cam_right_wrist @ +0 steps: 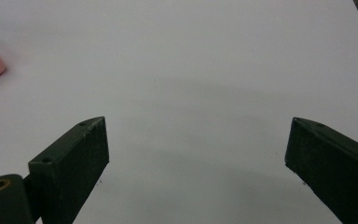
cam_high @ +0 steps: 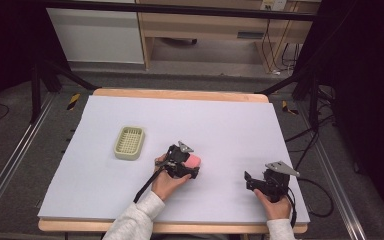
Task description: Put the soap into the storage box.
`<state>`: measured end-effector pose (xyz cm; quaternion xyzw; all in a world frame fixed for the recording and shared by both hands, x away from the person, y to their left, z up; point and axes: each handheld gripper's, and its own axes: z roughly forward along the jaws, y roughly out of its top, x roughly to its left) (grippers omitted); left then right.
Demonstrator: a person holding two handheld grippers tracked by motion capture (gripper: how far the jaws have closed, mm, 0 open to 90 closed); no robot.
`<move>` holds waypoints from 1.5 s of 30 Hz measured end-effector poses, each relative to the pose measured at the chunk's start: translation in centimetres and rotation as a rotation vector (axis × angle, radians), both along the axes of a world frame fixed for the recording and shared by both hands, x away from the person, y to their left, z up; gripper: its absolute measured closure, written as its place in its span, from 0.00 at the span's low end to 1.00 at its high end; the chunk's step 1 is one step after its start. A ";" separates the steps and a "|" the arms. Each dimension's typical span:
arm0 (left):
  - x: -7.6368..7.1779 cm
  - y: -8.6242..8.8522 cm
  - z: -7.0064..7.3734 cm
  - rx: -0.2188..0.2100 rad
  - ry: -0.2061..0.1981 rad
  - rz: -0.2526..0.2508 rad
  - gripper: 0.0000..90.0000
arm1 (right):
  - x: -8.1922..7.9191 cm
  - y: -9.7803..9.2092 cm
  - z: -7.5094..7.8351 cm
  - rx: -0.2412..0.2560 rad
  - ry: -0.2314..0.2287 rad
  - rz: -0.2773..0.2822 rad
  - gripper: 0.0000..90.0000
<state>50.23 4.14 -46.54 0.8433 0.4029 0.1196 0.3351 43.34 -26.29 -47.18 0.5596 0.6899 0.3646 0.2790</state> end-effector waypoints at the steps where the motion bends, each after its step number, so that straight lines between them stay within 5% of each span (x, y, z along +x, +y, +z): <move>1: 0.0 0.0 0.0 0.002 0.001 0.001 0.40 | 0.0 0.0 0.0 -0.002 0.000 0.001 0.07; 14: 0.2 0.1 0.0 -0.005 -0.005 -0.023 0.37 | 0.0 0.0 0.0 -0.004 0.002 0.004 0.07; 23: 0.6 -0.3 -0.5 0.047 0.009 -0.043 0.37 | 0.1 0.0 -0.1 -0.005 0.006 0.005 0.07; 45: 0.4 0.2 0.1 0.059 0.010 -0.047 0.42 | 0.0 -0.1 0.0 -0.004 0.004 0.002 0.07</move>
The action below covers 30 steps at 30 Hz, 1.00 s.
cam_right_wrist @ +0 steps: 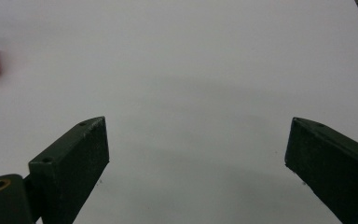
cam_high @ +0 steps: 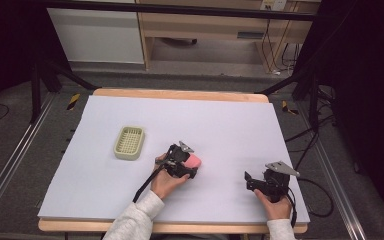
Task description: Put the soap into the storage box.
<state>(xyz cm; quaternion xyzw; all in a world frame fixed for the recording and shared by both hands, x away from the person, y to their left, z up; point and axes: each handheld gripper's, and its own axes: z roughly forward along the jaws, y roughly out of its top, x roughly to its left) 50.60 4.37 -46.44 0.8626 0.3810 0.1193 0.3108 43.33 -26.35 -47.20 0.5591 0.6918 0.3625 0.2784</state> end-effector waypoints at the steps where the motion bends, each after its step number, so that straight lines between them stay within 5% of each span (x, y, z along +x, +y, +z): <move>1: -0.1 0.1 0.1 -0.003 -0.002 0.001 0.42 | 0.0 0.0 0.0 -0.005 0.000 0.002 0.07; 17: -1.0 3.6 3.2 -0.048 -0.025 0.013 0.42 | 0.0 0.0 0.0 -0.012 0.001 -0.001 0.07; 30: -1.3 6.9 4.1 -0.047 -0.036 0.042 0.42 | 0.0 0.0 0.0 -0.011 0.001 -0.003 0.07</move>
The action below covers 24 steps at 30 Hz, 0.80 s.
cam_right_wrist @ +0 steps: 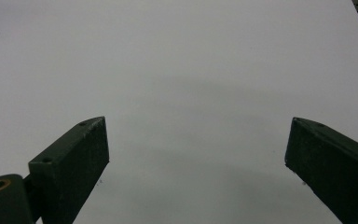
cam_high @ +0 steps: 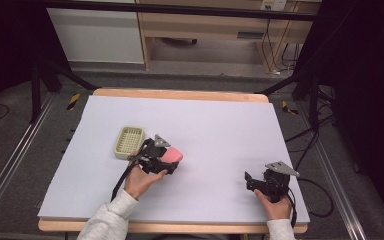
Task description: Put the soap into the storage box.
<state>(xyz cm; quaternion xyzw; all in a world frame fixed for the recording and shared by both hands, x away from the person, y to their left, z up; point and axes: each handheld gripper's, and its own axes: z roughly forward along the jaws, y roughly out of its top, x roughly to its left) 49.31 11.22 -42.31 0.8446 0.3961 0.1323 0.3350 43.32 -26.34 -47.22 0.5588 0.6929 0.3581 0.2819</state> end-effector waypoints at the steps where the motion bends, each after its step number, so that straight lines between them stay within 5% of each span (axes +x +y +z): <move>1: -0.1 0.7 0.1 0.000 -0.006 0.009 0.42 | 0.0 0.0 0.0 0.002 0.001 -0.001 0.07; 24: 0.0 5.6 2.0 -0.050 -0.055 0.118 0.42 | 0.0 0.0 0.0 -0.002 0.000 -0.001 0.07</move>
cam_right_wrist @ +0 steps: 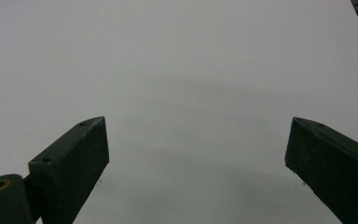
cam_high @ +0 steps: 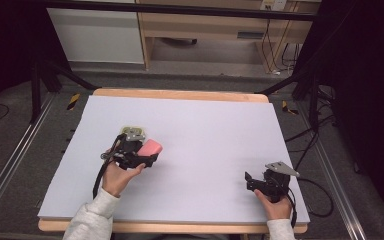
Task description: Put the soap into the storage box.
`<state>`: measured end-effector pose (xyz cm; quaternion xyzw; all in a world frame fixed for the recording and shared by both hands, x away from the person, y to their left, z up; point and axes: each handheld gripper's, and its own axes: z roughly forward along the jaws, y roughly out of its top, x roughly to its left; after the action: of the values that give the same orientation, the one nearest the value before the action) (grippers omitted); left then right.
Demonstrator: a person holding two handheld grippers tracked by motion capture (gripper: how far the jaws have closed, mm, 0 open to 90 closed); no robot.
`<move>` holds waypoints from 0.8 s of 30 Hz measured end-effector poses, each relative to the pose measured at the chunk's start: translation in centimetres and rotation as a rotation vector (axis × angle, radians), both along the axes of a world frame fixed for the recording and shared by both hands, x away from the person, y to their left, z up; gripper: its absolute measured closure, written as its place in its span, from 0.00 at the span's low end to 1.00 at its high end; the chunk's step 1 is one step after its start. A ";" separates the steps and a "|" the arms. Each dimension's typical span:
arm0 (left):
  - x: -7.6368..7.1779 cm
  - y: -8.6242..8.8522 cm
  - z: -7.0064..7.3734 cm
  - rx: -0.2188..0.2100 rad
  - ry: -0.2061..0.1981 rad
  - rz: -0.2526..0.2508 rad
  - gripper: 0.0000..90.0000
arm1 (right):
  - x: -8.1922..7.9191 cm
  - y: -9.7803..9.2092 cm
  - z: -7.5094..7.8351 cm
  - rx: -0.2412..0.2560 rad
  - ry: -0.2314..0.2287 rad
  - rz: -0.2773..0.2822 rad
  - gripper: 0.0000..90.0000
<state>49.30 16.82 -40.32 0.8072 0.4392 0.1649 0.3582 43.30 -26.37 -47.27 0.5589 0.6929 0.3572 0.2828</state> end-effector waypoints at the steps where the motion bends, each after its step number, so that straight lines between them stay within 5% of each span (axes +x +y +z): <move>1: 0.1 0.2 0.0 0.000 0.000 0.004 0.42 | 0.0 0.0 0.0 0.001 0.001 0.000 0.07; 24: 2.1 3.5 0.8 -0.028 -0.017 0.109 0.42 | 0.1 0.2 0.0 0.003 -0.001 0.006 0.07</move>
<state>51.36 20.34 -39.49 0.7756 0.4816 0.1848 0.3638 43.36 -26.17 -47.23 0.5569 0.6941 0.3592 0.2812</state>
